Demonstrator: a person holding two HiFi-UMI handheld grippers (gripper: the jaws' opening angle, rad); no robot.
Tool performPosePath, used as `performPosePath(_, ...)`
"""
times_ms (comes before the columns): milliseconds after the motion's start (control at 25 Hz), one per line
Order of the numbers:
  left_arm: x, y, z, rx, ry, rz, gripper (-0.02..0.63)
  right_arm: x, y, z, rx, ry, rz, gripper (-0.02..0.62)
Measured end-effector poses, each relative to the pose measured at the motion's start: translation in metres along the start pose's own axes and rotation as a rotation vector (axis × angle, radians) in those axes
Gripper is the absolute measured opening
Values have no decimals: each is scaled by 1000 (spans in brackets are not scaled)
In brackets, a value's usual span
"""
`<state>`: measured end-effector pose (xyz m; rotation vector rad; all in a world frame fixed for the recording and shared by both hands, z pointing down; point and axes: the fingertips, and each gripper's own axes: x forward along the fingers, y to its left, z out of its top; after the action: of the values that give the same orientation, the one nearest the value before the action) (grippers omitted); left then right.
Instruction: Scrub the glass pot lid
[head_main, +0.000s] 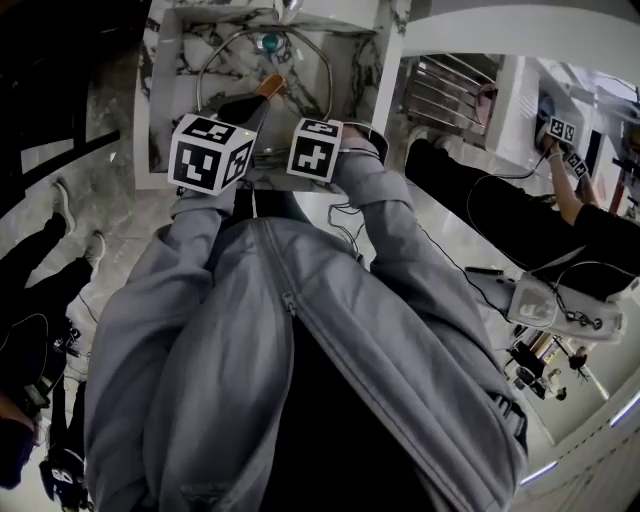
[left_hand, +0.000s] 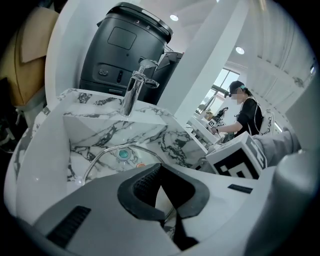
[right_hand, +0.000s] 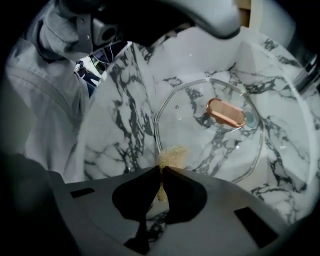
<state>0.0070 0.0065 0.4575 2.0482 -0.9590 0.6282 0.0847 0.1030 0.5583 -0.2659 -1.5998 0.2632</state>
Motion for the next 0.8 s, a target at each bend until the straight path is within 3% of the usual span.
performPosePath(360, -38, -20, 20, 60, -48, -5, 14, -94, 12, 14, 57, -167, -232, 41)
performPosePath(800, -105, -36, 67, 139, -184, 9, 15, -228, 15, 35, 119, -361, -649, 41)
